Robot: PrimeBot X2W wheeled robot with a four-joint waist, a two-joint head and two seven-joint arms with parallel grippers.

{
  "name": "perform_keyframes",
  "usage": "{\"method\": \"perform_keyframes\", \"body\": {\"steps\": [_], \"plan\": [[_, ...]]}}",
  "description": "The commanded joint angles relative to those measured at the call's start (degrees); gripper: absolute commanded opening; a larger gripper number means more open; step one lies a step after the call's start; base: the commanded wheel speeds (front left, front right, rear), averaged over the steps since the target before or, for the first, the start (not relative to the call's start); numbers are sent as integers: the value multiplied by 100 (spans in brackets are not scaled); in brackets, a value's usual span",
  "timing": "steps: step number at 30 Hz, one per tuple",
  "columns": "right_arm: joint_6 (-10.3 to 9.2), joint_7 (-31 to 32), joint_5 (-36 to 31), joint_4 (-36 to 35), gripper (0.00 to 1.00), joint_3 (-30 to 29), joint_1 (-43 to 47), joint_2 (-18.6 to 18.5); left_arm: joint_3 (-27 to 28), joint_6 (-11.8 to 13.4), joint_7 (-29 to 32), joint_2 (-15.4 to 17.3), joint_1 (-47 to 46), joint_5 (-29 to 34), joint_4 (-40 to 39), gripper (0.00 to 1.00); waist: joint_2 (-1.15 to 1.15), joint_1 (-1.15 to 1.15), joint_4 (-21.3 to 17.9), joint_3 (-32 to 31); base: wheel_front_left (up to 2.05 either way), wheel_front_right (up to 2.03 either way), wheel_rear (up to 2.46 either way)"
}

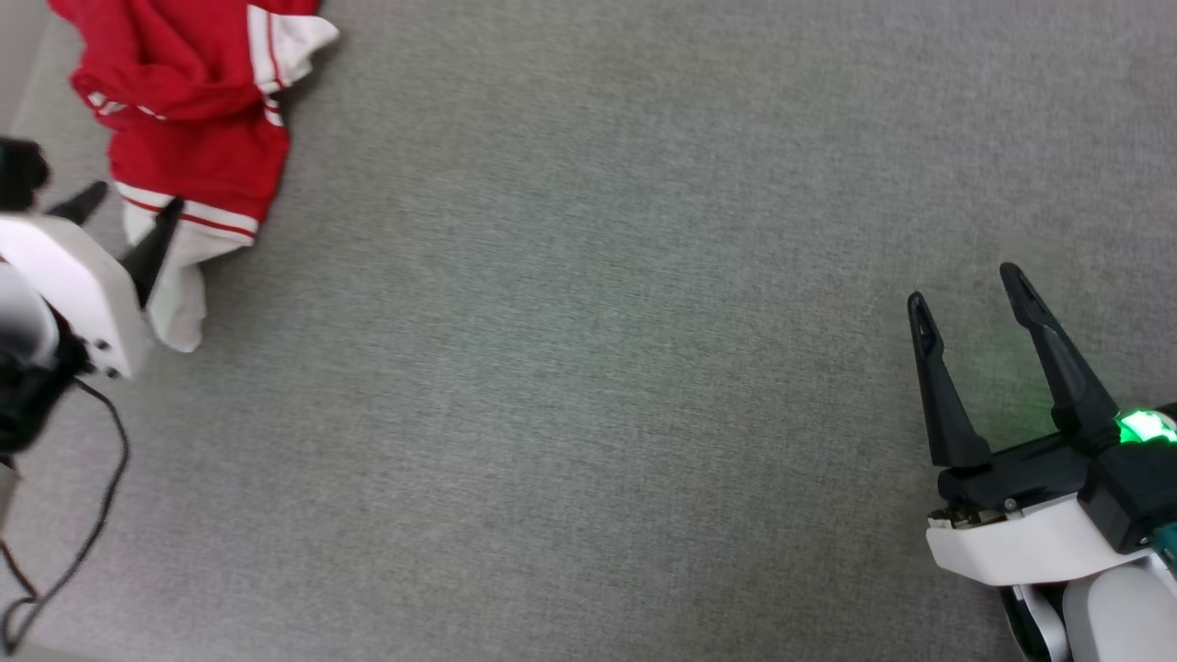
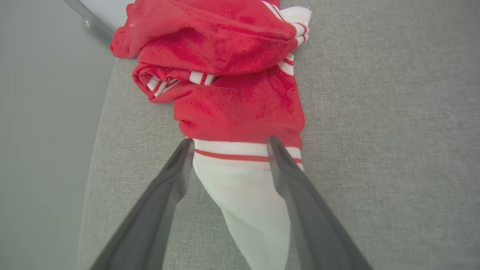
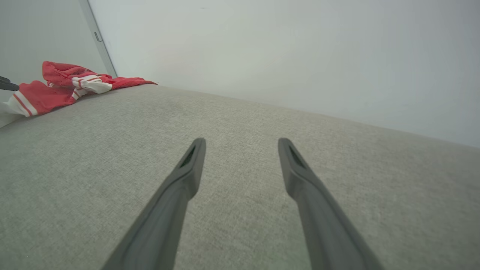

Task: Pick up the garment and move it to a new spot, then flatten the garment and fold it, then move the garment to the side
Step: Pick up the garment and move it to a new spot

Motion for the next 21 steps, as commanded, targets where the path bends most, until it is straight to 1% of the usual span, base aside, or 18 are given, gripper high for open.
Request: {"method": "perform_keyframes", "body": {"steps": [1,4,6,9,12,13,14,15,18,20,21], "plan": [[-3,-11,-47,-38,100,-14,-99,0,-68,12,165,50,-118,-191,3,100,0,-1,-161,207,0,0,0],[-2,-11,-83,-89,100,1,-121,-6,-214,12,746,312,-323,-746,93,100,0,-1,-232,371,0,0,0],[-3,-11,-114,-120,100,-7,-142,-25,-266,12,995,389,-460,-1026,147,100,0,-1,-287,464,0,0,0],[-2,-11,-119,-138,100,-62,-156,-25,-402,12,1205,383,-561,-1278,289,100,0,-1,-349,551,0,0,0],[-2,-10,-130,-154,100,-49,-163,-21,-603,12,1382,288,-592,-1409,539,100,0,-1,-392,600,0,0,0],[-2,-11,-136,-163,100,-43,-171,-25,-693,11,1446,239,-574,-1461,604,49,0,-1,-403,607,0,0,0],[-2,-10,-148,-171,100,-38,-178,-27,-756,11,1460,198,-567,-1517,666,6,0,-1,-414,609,0,0,0],[-2,-11,-155,-175,100,-35,-185,-22,-795,11,1415,179,-566,-1548,709,0,0,-1,-425,600,0,0,0],[-2,-11,-153,-121,100,-56,-147,-6,-936,12,1247,181,-536,-1611,806,0,0,-1,-423,475,0,0,0],[-2,-11,-168,-76,100,-36,-111,22,-988,11,1007,257,-510,-1595,834,0,0,-1,-420,331,0,0,0],[-2,-11,-165,-52,100,-15,-101,38,-1020,12,837,352,-514,-1507,839,0,0,-1,-426,239,0,0,0]]}}
